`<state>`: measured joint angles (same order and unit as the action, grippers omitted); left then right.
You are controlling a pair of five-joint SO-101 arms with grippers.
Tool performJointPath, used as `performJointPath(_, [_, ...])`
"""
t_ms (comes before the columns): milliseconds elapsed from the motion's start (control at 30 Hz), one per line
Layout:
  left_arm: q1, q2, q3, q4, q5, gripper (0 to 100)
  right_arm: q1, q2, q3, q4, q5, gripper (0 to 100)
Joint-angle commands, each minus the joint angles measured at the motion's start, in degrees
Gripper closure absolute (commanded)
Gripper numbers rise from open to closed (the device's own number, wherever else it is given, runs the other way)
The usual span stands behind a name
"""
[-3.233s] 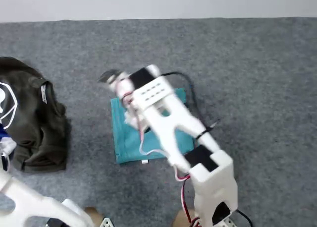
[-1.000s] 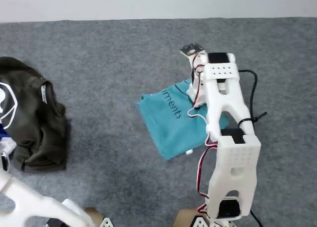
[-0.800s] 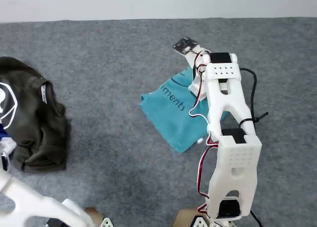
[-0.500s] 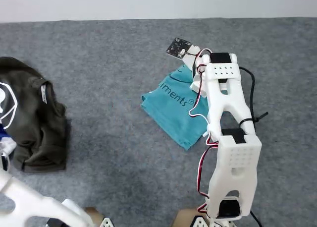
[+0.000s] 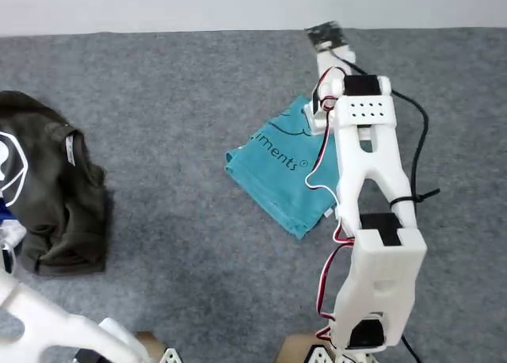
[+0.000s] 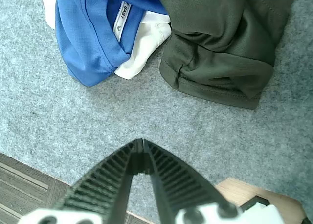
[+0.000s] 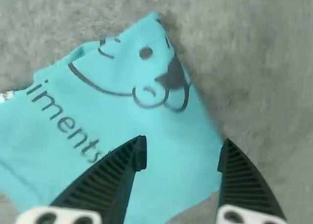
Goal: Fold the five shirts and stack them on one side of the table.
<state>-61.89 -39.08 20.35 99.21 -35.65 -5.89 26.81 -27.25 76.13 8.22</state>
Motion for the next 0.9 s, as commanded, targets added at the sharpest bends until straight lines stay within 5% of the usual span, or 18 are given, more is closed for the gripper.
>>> performJointPath(0, [-0.09,-1.32,-0.22,0.79,-0.44,99,-1.19,-4.88,-1.32,6.02,-5.45,75.3])
performJointPath(200, [0.00,-1.32,-0.22,0.79,-0.44,99,-3.12,-4.97,-1.32,15.78,-14.42,75.3])
performJointPath(333, [0.00,-1.32,-0.22,0.79,-0.44,99,-4.70,-4.09,-1.32,18.51,-29.98,74.9])
performJointPath(600, [0.00,-1.32,-0.22,0.79,-0.44,99,-6.73,0.75,-1.32,9.19,-44.40,52.1])
performJointPath(867, [0.00,-1.32,-0.40,0.79,-0.79,99,-7.43,8.13,-1.32,0.22,-53.63,51.0])
